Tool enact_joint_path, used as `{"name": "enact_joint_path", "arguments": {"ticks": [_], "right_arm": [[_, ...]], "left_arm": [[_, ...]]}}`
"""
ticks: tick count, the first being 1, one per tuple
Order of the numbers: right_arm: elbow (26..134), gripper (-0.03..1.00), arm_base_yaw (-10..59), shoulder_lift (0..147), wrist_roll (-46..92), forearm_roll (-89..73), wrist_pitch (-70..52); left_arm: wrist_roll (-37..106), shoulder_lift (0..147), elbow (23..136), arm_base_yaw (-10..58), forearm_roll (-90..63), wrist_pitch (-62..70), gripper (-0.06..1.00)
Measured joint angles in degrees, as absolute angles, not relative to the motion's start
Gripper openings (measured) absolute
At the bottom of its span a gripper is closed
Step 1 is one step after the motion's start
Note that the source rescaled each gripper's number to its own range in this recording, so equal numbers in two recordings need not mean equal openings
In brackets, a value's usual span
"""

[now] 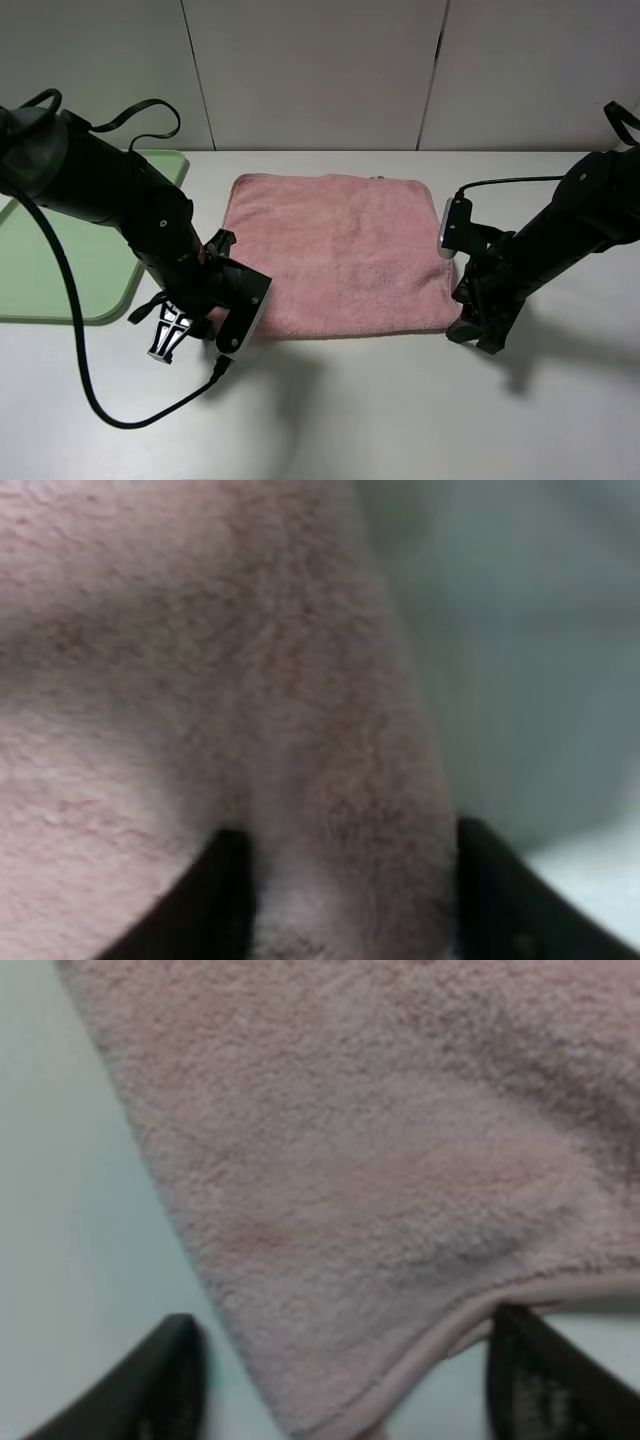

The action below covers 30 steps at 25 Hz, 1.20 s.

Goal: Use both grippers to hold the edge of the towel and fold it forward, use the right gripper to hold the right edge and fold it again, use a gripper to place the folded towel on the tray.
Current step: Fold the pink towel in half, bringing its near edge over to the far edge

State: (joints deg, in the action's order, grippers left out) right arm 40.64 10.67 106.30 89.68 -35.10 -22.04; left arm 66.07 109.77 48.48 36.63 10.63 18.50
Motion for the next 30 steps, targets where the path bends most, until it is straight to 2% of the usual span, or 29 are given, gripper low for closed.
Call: {"name": "enact_joint_path", "arguments": {"ticks": [6,10,20,30], "right_arm": [[40.6,0.24,10.7,106.3,86.9,-35.1,-22.9],[40.6,0.01,10.7,106.3,85.3,-35.1,-24.6],[40.5,0.00,10.7,105.6,84.6,-34.8,-27.5],[40.4,0.00,10.7,100.3,76.8,-31.1,-28.7]], "left_arm": [[66.1,110.2,48.5,36.6,10.8,17.2,0.05],[66.1,110.2,48.5,36.6,10.9,17.1,0.01],[66.1,110.2,48.5,36.6,10.9,17.1,0.01],[65.6,109.7,48.5,36.7,11.3,21.9,0.01]]}}
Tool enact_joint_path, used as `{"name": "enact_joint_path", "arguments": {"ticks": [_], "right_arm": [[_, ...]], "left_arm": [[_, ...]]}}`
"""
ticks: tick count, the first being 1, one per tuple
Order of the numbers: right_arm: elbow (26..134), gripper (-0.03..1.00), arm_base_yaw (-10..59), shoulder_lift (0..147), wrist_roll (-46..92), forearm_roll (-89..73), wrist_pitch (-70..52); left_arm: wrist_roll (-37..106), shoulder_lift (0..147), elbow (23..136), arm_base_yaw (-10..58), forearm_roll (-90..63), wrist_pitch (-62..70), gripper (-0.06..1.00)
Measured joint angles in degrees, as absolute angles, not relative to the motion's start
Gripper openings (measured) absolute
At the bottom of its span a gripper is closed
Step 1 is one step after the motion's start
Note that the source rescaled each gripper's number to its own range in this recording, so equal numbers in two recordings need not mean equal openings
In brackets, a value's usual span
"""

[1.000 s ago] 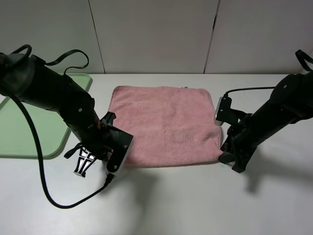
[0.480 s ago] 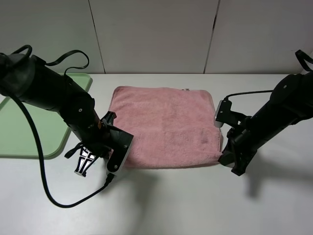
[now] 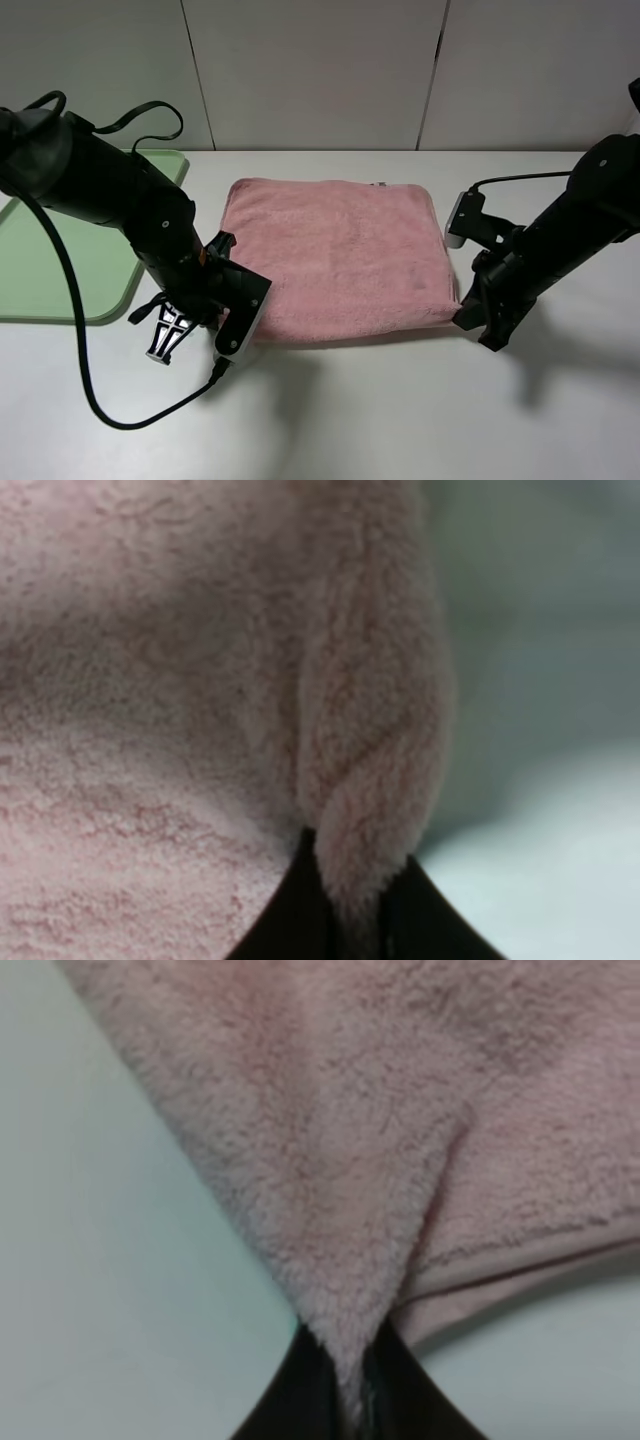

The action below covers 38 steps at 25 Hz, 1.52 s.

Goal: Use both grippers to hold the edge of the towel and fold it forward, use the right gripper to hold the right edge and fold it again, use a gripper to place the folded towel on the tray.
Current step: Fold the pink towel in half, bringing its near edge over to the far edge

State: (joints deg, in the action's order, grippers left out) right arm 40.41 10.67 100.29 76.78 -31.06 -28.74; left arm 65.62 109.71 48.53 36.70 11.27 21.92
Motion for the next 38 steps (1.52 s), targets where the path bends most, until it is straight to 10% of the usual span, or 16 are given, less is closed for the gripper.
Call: {"name": "enact_joint_path", "arguments": {"ticks": [38], "right_arm": [[40.3,0.00,11.1,74.4,58.9,-24.6,-45.0]], "left_arm": [[40.7,88.7,48.3,48.7,21.4,43.8,0.00]]}}
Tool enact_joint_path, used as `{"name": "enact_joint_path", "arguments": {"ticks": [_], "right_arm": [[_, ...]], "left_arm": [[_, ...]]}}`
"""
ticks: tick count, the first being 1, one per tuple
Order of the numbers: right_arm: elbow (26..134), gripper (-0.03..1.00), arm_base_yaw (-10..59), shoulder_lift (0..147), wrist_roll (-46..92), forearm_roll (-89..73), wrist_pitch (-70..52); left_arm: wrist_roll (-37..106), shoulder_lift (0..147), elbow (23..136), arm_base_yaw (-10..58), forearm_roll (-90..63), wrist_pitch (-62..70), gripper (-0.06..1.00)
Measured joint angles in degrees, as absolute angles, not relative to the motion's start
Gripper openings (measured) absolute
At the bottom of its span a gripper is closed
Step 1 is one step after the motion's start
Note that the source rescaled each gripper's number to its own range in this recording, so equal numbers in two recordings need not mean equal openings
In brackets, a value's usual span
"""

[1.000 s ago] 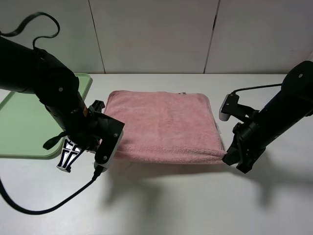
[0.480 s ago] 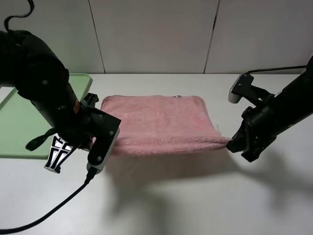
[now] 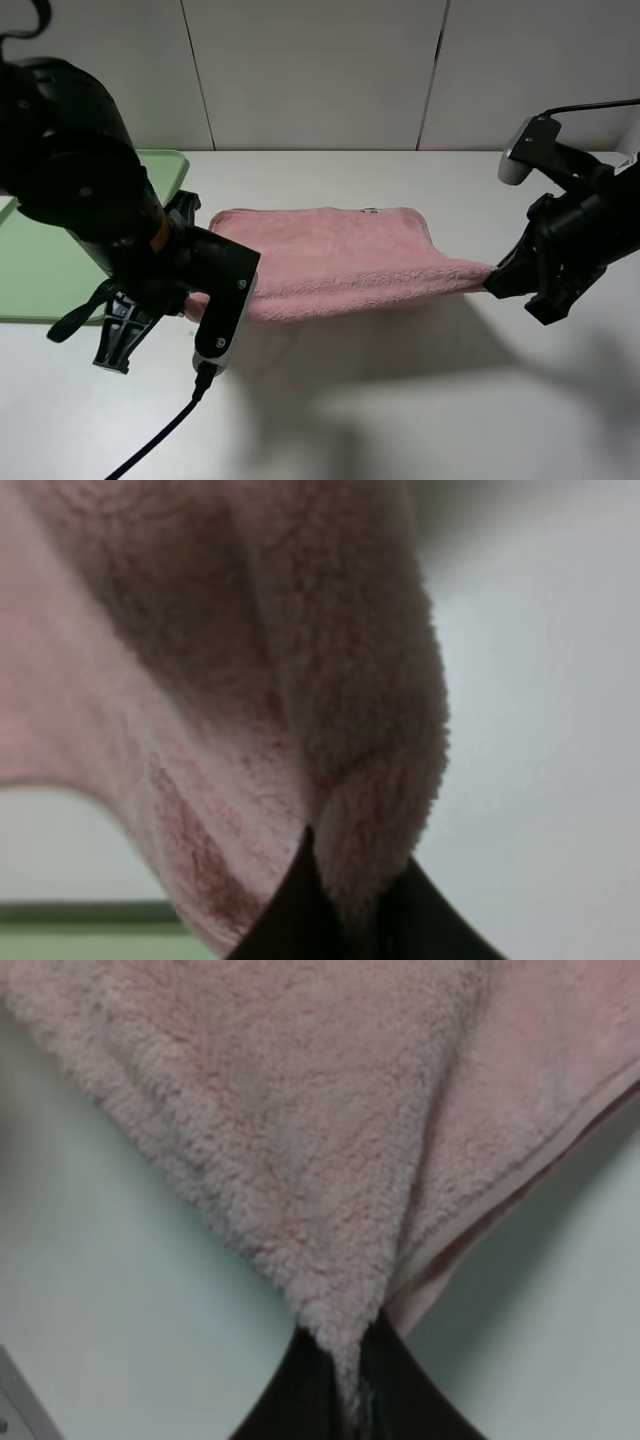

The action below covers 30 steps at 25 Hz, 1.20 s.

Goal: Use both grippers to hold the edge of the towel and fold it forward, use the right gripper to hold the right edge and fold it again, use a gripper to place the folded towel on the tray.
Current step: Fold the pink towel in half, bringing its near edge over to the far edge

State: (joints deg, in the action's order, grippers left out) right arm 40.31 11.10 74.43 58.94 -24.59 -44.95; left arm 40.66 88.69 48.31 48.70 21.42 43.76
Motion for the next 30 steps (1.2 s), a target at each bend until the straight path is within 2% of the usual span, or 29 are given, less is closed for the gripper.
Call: {"name": "enact_joint_path", "arguments": {"ticks": [11,30], "right_arm": [[40.3,0.00,11.1,65.1,53.9,-23.2,-49.2],[40.3,0.00,11.1,63.5,47.5,-21.0,-49.6]], "left_arm": [[38.1,77.4,48.3,49.0,21.0,47.7,0.00],[33.9,76.7,48.3,49.0,21.6,46.1,0.00]]}}
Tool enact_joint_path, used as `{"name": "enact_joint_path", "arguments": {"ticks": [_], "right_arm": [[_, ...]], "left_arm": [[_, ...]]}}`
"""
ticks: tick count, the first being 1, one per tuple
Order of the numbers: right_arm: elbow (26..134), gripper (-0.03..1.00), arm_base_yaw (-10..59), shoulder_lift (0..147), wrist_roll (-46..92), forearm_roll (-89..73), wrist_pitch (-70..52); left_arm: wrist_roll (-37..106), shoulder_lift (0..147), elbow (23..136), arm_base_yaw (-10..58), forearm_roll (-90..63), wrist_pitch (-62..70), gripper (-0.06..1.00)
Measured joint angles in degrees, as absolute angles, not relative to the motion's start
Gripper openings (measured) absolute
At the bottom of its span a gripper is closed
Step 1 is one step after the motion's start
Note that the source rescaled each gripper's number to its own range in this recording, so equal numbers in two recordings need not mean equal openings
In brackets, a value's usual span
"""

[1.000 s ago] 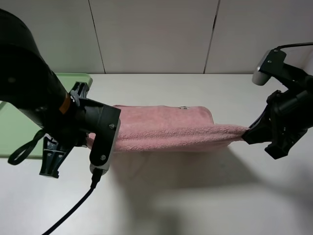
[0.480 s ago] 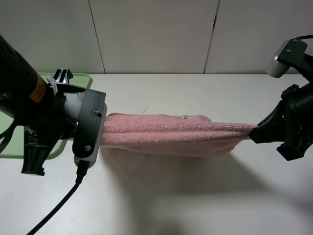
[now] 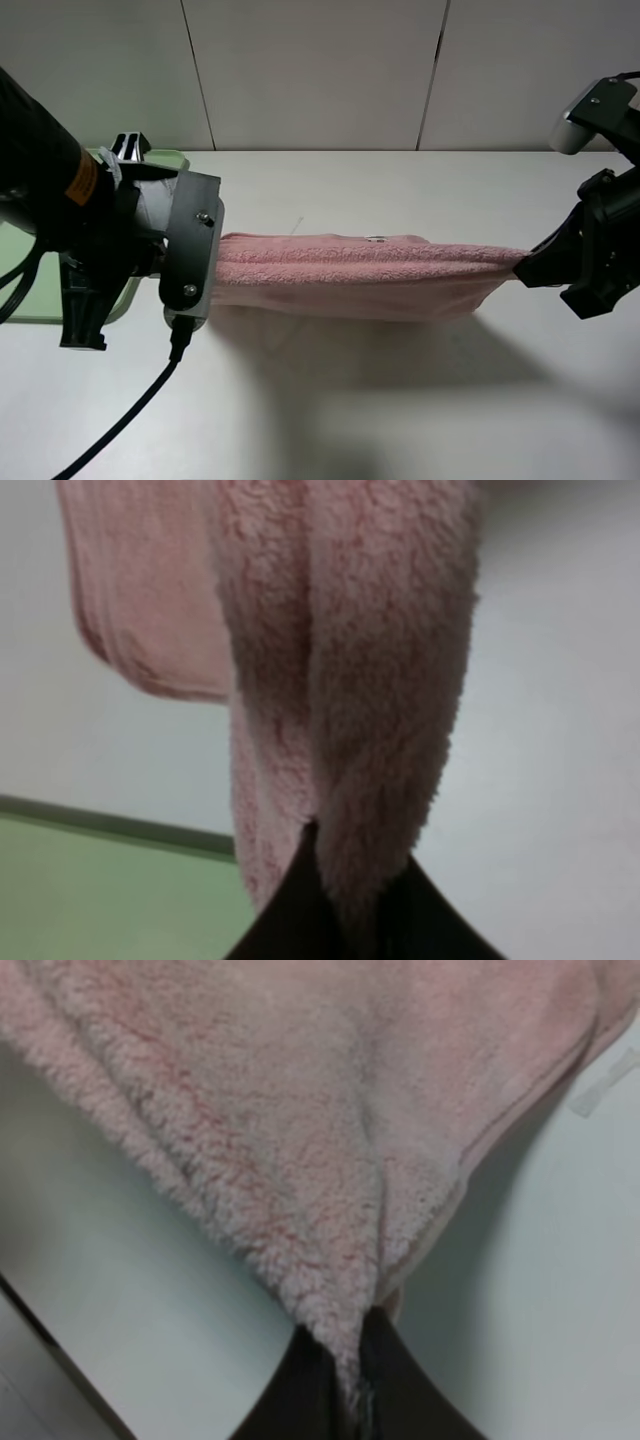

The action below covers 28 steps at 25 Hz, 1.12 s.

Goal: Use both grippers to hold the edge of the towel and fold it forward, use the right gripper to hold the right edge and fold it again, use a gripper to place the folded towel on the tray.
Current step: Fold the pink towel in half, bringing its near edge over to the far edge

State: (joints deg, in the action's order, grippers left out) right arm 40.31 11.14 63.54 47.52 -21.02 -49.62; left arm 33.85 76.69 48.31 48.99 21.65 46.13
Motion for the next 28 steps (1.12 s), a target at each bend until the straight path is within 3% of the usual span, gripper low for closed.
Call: {"name": "enact_joint_path", "arguments": {"ticks": [20,28], "right_arm": [[40.3,0.00,11.1,74.3,46.4,-18.7,-44.8],[40.3,0.00,11.1,80.1,46.8,-20.3,-39.1]], "left_arm": [[31.1,90.5,57.0,48.4,24.1,48.9,0.00],[31.1,95.2,57.6,41.7,22.9,44.5,0.00]]}}
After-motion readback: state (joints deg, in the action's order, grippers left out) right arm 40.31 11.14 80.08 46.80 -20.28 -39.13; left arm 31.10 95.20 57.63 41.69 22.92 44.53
